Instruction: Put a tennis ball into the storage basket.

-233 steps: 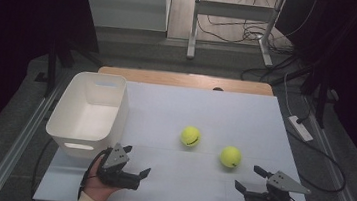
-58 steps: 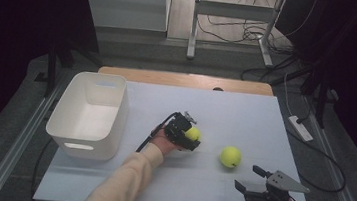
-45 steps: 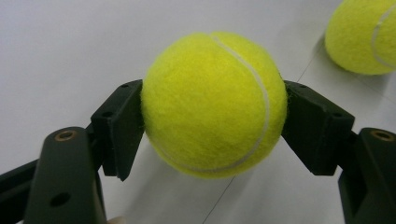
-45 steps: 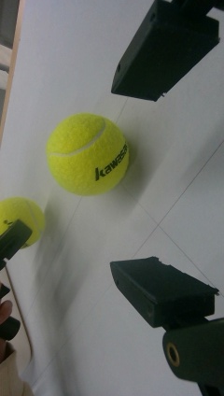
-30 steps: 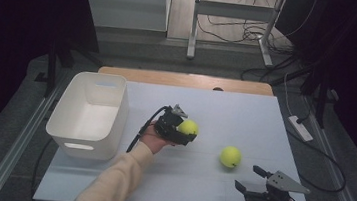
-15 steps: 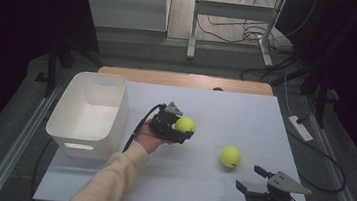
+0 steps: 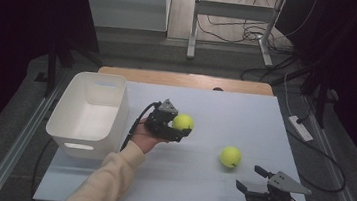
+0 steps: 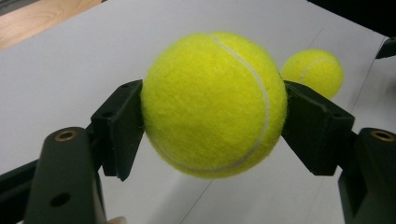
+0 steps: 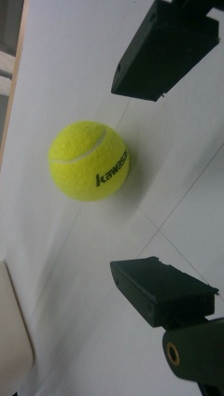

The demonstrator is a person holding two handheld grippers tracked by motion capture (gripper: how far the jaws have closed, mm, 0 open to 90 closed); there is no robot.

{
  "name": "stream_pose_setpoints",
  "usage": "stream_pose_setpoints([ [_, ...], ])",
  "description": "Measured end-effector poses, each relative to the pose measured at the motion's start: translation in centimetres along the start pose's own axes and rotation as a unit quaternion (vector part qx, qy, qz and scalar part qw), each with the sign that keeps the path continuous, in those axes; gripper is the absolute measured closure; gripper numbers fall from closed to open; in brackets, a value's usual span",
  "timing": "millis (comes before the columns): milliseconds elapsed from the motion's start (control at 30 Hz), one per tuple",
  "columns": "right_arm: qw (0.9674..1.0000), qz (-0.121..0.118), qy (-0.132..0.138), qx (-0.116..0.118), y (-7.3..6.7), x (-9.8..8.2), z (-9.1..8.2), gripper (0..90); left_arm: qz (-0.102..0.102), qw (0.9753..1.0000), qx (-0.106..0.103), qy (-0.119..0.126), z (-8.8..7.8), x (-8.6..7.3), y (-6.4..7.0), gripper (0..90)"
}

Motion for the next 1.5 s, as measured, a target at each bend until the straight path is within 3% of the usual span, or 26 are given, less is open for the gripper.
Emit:
stream_pose_setpoints([
  [533, 1.0, 0.0, -0.004, -0.002, 0.0, -0.1, 0.0, 13.2, -0.014, 0.9995, 0.002, 0.028, -2.1, 0.3, -0.8, 27.4],
  [667, 1.0, 0.0, -0.002, -0.003, 0.0, 0.0, 0.0, 13.2, -0.022, 0.9991, -0.006, 0.036, -2.7, 0.4, -1.0, 27.4],
  [867, 1.0, 0.0, -0.003, -0.003, 0.0, -0.1, 0.0, 13.2, -0.021, 0.9988, 0.005, 0.044, -3.4, 0.6, -1.3, 27.4],
  [1500, 1.0, 0.0, -0.004, -0.005, 0.0, -0.1, 0.0, 13.2, -0.026, 0.9966, 0.008, 0.078, -5.6, 1.3, -1.6, 27.4],
])
Point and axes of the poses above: each handheld gripper's, and its own axes: z roughly forward along the jaws, x roughly out of its top, y roughly to its right, the point moved 4 cm from there along z, roughly forward along the jaws, and after that the axes turned 15 degrees about x, right-handed, at the moved point
